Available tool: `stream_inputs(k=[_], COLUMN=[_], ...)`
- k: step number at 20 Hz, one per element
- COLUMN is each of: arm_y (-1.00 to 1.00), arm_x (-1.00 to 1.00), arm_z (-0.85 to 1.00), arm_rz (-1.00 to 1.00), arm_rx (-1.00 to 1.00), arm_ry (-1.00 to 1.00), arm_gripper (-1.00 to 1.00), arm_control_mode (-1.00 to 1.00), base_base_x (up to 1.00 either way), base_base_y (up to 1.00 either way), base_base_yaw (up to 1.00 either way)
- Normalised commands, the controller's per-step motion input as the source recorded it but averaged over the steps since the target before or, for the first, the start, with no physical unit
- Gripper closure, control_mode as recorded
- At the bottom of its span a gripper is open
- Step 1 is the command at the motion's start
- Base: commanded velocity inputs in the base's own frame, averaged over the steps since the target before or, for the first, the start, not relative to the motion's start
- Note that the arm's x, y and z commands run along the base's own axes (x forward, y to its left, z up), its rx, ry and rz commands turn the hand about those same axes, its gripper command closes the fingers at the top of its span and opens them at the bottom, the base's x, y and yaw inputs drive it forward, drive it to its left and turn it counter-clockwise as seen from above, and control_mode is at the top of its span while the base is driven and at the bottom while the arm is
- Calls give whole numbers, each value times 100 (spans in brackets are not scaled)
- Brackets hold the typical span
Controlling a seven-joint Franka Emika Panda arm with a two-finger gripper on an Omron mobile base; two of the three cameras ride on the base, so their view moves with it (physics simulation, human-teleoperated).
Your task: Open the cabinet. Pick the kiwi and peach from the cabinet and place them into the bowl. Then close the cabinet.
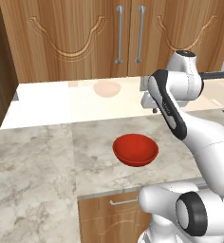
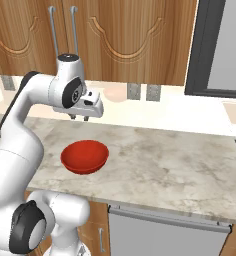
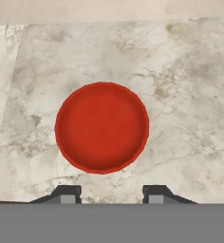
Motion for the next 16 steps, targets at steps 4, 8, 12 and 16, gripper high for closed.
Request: stream_inputs(k=[4, 8, 12, 16], arm_y=[0, 3, 6, 8], arm_x=[-9, -8, 0, -20], arm_z=[2, 15, 23, 27], arm_rz=[0, 0, 0, 0], arm_rx=[0, 0, 0, 0], arm_ry=[0, 0, 0, 0], arm_gripper=[-100, -100, -100, -100], arm_control_mode=[-100, -100, -100, -100], base_base_x=[0, 0, 0, 0], base_base_y=[0, 0, 0, 0], base_base_yaw=[0, 0, 0, 0])
